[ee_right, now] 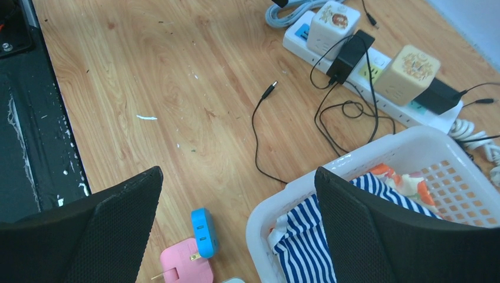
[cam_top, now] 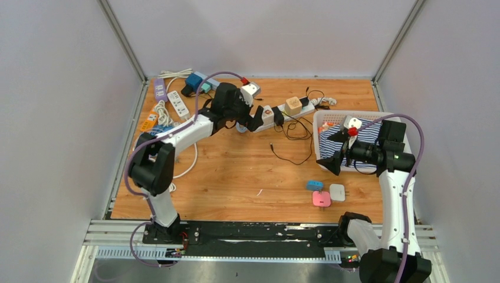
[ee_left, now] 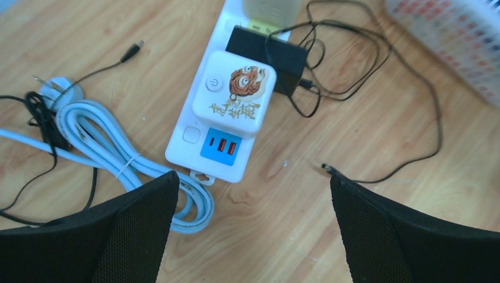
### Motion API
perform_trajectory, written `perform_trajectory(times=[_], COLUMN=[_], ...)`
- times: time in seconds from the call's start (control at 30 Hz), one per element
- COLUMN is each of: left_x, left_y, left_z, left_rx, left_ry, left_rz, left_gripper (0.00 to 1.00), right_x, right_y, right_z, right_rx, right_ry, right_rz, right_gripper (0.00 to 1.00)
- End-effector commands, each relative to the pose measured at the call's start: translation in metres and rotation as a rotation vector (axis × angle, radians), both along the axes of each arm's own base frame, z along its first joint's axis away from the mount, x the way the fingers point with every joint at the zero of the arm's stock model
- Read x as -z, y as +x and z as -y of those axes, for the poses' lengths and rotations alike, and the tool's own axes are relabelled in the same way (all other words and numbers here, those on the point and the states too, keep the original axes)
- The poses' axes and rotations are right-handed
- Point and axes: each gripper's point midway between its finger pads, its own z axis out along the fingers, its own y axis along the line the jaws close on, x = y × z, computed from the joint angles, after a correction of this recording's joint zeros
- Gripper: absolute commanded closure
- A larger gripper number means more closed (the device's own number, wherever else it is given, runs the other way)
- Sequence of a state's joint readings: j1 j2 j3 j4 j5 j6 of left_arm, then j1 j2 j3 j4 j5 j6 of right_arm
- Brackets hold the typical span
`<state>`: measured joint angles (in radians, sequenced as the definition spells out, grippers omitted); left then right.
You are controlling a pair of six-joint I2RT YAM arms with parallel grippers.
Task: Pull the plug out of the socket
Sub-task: Move the socket to the center of the board.
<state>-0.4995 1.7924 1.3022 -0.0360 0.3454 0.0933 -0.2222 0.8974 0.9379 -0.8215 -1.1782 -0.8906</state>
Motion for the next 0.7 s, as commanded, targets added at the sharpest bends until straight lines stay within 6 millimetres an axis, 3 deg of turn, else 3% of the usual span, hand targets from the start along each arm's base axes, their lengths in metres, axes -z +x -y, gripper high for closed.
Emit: perform_trajectory(times=[0.0,0.1,0.23,0.5,0.67], left_x=[0.017,0.016,0.020,0.039,0.041], left_y=[0.027,0.038,0.031,0.014,0.020], left_z=[-0.006,-0.005,-0.002,0.016,0.012], left_rx=[0.028,0.067,0.161,0.210,0.166], left_ry=[0.215,0.313,0.353,0.251,0.264], left_rz=[-0.015,0.015,0.048,0.074,0.097], left_gripper=[0.00,0.00,0.00,0.02,0.03], right_x=[0.008,0.013,0.017,0.021,0.021], right_y=[0.000,0.001,0.001,0.000,0.000], right_z=[0.002,0.005,0.005,0.007,0.007], right_rx=[-0.011,-0.008,-0.022,-0.027,-0.026], right_ry=[-0.038,-0.057,-0.064,-0.083,-0.078], right_rz=[-0.048,-0.071,-0.083,-0.070,-0.063], right_gripper=[0.00,0.00,0.00,0.00,0.00])
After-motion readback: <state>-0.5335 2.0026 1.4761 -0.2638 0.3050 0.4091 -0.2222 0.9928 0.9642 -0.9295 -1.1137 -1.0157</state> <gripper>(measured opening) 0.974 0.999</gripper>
